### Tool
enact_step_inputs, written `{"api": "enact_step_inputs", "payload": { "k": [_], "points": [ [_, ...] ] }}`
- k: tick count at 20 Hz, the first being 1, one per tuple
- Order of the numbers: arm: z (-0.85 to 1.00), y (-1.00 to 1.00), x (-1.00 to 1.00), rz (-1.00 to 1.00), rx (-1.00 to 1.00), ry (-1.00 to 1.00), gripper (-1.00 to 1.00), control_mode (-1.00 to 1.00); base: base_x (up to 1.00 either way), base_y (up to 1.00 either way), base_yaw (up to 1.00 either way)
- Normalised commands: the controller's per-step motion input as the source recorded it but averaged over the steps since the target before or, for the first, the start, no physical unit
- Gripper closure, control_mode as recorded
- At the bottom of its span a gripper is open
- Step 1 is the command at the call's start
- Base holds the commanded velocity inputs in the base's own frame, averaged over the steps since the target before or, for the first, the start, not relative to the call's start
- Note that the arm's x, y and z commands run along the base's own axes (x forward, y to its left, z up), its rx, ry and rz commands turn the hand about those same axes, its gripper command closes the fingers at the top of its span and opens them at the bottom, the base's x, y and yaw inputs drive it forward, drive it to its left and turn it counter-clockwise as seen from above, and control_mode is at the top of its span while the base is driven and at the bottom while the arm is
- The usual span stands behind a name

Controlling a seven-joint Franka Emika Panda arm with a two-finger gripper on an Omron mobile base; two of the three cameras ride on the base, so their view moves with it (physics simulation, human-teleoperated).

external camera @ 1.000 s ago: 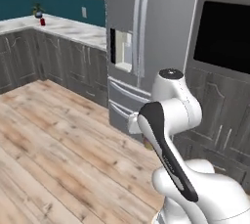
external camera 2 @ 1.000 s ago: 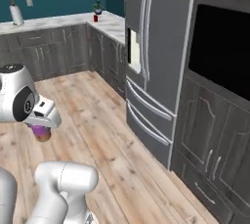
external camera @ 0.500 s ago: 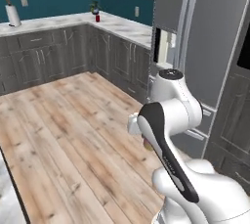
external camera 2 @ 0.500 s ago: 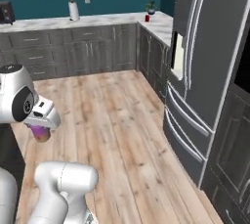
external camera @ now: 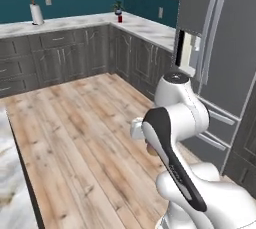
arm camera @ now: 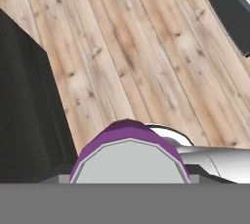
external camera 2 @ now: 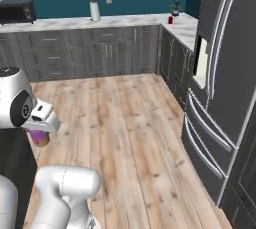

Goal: Four empty soda cans are scattered around the kitchen. Gather all the cans and cluster them next to the stove for recycling.

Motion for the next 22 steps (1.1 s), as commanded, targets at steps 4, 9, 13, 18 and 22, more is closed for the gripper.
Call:
{"api": "enact_step_inputs", "payload": {
  "k": [4, 9, 13, 18, 22],
  "points": [
    [0.00, 0.00, 0.00, 0.00, 0.00, 0.00, 1.00, 1.00, 1.00, 0.20, 0.00],
    [0.00, 0.00, 0.00, 0.00, 0.00, 0.00, 1.00, 1.00, 1.00, 0.23, 0.00],
    [0.00, 0.00, 0.00, 0.00, 0.00, 0.00, 1.00, 1.00, 1.00, 0.04, 0.00],
    [0.00, 0.00, 0.00, 0.00, 0.00, 0.00, 1.00, 1.00, 1.00, -0.09, 0.01],
    [0.00, 0.00, 0.00, 0.00, 0.00, 0.00, 1.00, 1.00, 1.00, 0.06, 0.01]
  ]
}}
